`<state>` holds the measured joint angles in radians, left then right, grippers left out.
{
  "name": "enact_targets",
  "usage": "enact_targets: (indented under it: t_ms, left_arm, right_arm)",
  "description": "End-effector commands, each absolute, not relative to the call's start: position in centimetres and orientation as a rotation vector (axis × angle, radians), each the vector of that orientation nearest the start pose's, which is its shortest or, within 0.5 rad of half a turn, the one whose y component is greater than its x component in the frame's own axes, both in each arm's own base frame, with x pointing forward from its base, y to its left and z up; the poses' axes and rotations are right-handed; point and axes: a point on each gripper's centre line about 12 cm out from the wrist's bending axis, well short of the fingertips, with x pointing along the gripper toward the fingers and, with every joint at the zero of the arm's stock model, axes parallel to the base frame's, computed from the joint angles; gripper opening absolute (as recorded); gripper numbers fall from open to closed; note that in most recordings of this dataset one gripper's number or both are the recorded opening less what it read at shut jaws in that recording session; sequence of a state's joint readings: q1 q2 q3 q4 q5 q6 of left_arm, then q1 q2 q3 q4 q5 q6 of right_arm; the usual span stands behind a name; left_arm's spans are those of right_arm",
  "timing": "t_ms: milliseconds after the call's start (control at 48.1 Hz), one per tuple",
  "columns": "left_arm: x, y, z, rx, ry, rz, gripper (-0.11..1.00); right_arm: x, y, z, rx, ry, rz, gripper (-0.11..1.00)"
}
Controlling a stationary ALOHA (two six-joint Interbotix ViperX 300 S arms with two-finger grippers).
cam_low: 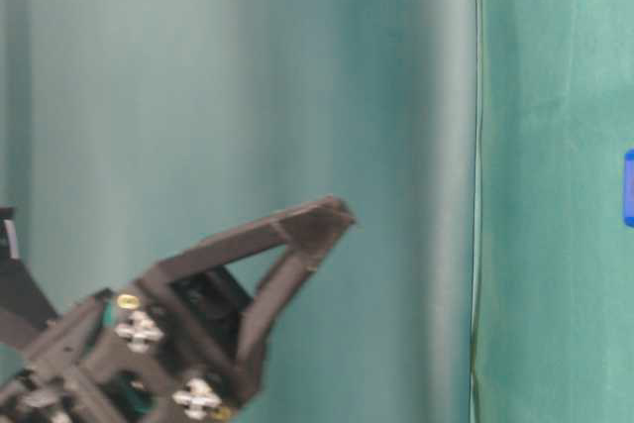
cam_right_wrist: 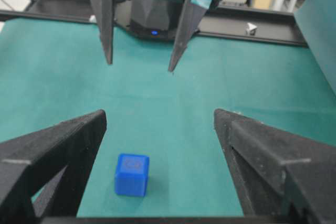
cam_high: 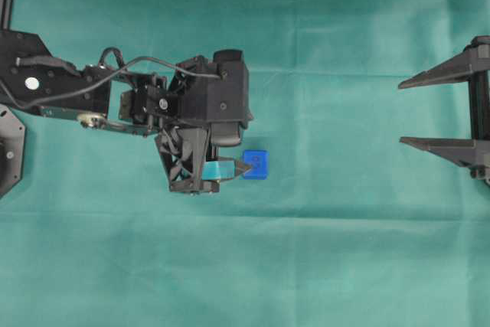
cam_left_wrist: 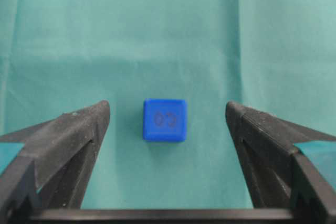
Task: Handover the blue block to the right arm after grasping it with the left arm, then place it in the designated position.
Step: 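Close the left gripper on the blue cube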
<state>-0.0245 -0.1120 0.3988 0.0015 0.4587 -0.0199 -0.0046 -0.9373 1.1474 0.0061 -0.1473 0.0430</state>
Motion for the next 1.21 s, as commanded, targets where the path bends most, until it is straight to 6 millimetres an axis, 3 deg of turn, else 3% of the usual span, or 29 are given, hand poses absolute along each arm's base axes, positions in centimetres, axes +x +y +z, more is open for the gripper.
enact_targets:
  t_ms: [0,478,1185]
  left_arm:
    - [40.3,-1.2,26.7,-0.009,0.71,-0.02,1.0]
    - [42.0,-1.3,18.8,-0.013,0.821,-0.019,1.0]
    - [42.9,-1.4,13.1,-0.012,0.844,-0.018,1.0]
  right_arm:
    - [20.9,-0.1,29.3,0.051,0.04,-0.008,0.93]
    - [21.1,-0.1,28.8,0.052,0.06,-0.009,0.93]
    - [21.2,-0.1,28.8,0.052,0.063,-0.009,0.93]
